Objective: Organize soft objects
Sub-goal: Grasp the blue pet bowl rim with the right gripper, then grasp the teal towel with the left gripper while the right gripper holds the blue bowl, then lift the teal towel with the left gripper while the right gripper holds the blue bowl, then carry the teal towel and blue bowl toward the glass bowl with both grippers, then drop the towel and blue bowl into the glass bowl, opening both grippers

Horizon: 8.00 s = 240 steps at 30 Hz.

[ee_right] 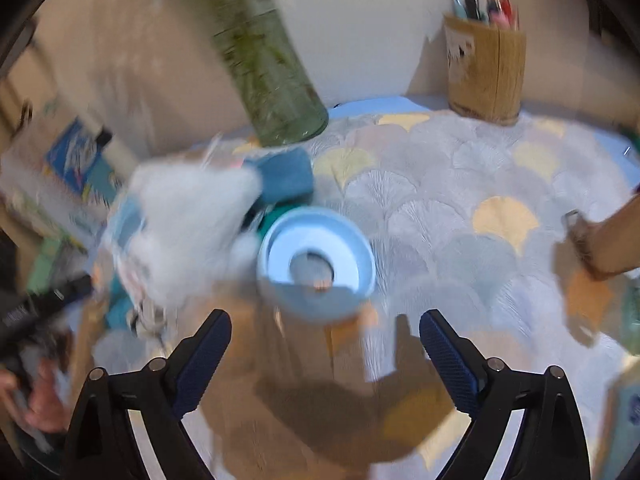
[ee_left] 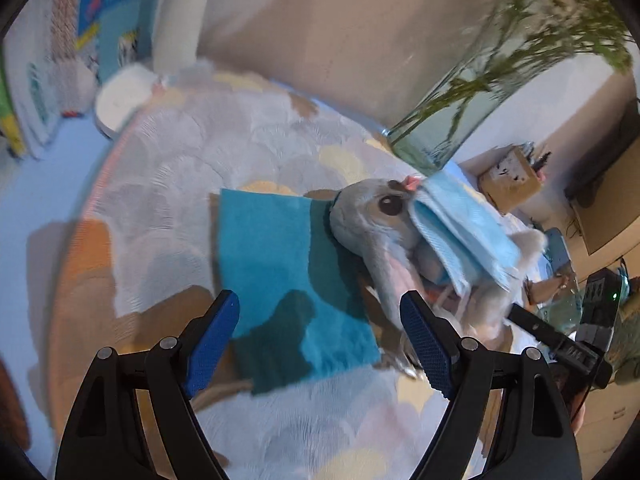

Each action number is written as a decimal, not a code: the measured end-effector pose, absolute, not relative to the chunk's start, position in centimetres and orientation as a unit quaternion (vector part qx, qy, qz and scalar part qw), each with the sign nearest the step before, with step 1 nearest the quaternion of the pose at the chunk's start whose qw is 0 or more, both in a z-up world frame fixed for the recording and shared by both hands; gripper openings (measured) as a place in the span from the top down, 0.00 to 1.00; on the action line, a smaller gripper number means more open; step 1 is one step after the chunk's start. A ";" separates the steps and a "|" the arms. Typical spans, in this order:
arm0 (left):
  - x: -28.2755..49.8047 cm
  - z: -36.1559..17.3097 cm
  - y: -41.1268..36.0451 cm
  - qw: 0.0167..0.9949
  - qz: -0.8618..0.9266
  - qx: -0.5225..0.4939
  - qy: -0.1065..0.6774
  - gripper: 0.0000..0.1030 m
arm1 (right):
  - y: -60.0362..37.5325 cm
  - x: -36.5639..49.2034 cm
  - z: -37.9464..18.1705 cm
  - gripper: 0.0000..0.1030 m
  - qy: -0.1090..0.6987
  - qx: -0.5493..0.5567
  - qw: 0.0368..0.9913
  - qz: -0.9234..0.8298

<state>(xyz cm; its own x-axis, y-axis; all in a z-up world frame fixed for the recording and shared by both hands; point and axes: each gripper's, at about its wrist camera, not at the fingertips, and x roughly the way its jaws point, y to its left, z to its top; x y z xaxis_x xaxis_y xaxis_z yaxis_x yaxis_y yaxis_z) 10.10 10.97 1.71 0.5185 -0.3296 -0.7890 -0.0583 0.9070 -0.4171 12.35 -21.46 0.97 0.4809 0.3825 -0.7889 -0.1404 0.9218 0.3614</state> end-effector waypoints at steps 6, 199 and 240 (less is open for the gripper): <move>11.0 0.6 8.0 0.867 -0.063 -0.144 0.474 0.24 | -21.2 14.9 -0.2 0.15 0.477 0.135 0.853 0.160; -3.0 10.8 -3.7 0.931 -0.130 -0.047 0.338 0.89 | -20.0 0.0 0.2 0.05 0.446 0.108 0.848 0.265; -0.6 12.2 -45.2 0.840 -0.421 0.133 0.314 0.60 | -62.1 -4.9 9.9 0.29 0.297 0.377 0.860 -0.171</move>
<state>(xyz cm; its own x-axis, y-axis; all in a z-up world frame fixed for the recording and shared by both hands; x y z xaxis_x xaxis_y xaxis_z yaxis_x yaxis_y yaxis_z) -0.55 -45.16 12.20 0.4483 -0.6234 -0.6406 0.7909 0.6106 -0.0407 -4.93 -62.15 9.91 0.7652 -0.0697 -0.6400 0.5178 0.6573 0.5476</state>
